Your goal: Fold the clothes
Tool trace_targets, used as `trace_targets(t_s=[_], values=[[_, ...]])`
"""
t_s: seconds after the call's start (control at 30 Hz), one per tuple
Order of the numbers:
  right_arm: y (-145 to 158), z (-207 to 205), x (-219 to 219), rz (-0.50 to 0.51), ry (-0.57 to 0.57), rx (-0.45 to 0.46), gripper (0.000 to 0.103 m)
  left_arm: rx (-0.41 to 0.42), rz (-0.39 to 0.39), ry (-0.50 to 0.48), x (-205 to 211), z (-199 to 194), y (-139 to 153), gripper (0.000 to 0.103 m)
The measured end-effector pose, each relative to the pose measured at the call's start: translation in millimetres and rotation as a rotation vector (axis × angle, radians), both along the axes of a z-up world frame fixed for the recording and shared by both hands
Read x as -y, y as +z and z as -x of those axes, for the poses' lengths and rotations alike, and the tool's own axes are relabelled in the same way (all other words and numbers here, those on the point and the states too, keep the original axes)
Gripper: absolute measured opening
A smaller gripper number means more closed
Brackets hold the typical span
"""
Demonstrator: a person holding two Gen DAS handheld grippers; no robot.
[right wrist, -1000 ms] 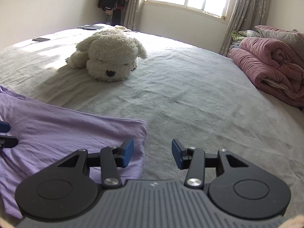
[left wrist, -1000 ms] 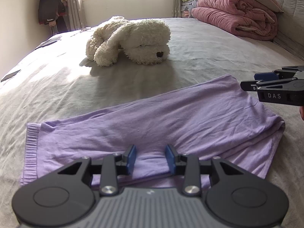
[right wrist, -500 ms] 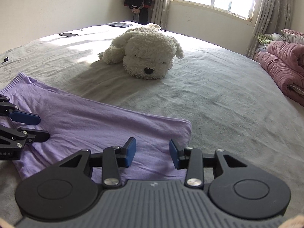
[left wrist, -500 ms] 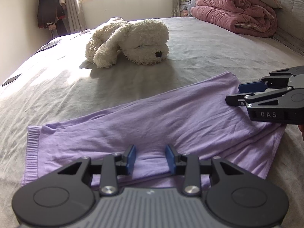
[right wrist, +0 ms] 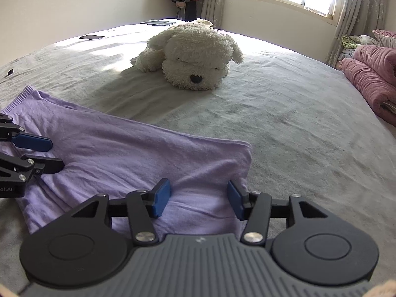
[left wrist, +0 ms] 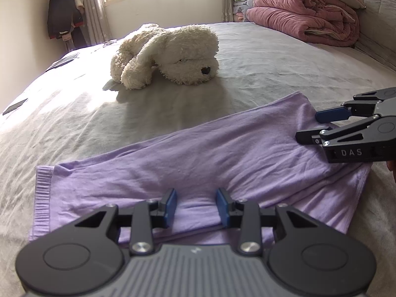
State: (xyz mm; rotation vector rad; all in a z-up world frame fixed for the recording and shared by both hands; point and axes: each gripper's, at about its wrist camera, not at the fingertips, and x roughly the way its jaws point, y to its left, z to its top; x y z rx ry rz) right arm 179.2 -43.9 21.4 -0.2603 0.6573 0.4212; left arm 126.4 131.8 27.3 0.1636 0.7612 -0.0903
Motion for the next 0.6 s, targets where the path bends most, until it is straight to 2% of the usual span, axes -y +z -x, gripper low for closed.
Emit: trace_targets(t_s=[0.23,0.6], values=[[-1,-4,8,0.009,-0.05,0.008,0.06,0.002,-0.004,-0.002,1,0,0,0.037],[-1,-8,17,0.033,-0.123,0.036,0.061,0.003,-0.007,-0.005,0,1,0,0.038]])
